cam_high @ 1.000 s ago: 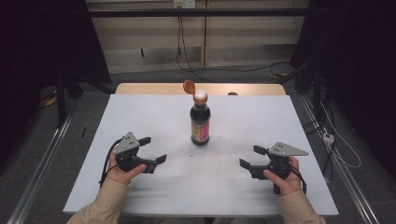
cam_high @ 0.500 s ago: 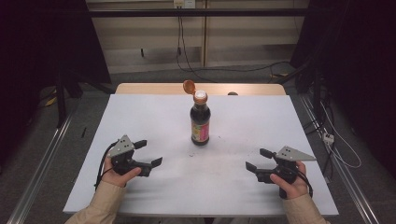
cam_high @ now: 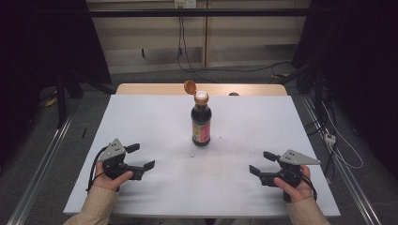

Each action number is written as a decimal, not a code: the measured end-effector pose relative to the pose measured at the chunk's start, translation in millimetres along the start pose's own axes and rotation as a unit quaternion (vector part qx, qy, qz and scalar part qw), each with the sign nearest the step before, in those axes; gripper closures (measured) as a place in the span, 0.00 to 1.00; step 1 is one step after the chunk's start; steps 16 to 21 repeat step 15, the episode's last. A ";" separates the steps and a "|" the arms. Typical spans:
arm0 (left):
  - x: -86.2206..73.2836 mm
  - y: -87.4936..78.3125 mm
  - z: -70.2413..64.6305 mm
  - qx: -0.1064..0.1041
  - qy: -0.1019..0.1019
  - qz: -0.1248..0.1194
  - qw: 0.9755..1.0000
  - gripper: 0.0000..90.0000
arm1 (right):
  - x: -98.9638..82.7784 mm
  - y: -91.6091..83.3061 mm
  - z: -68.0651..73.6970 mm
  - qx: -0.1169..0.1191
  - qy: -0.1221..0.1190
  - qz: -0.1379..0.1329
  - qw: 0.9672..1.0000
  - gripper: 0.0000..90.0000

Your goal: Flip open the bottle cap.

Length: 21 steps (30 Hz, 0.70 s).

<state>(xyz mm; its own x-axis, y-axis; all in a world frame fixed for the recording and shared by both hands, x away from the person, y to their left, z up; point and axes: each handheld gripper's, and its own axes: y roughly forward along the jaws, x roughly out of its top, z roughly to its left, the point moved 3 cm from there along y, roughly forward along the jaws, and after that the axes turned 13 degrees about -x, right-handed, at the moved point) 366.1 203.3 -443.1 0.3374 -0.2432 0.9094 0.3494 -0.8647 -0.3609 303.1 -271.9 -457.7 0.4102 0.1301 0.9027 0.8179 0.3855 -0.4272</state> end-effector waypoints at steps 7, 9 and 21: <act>-3.4 -7.1 2.5 0.005 0.001 0.001 1.000 0.07 | -0.9 -1.5 0.1 0.001 -0.003 0.000 1.000 0.19; -3.9 -6.9 2.5 0.004 -0.001 0.000 1.000 0.07 | -1.1 -1.4 -0.1 0.001 -0.004 0.000 1.000 0.19; -3.2 -5.4 1.3 0.005 0.003 0.000 1.000 0.07 | -2.2 -2.1 -0.9 -0.002 -0.004 -0.002 1.000 0.19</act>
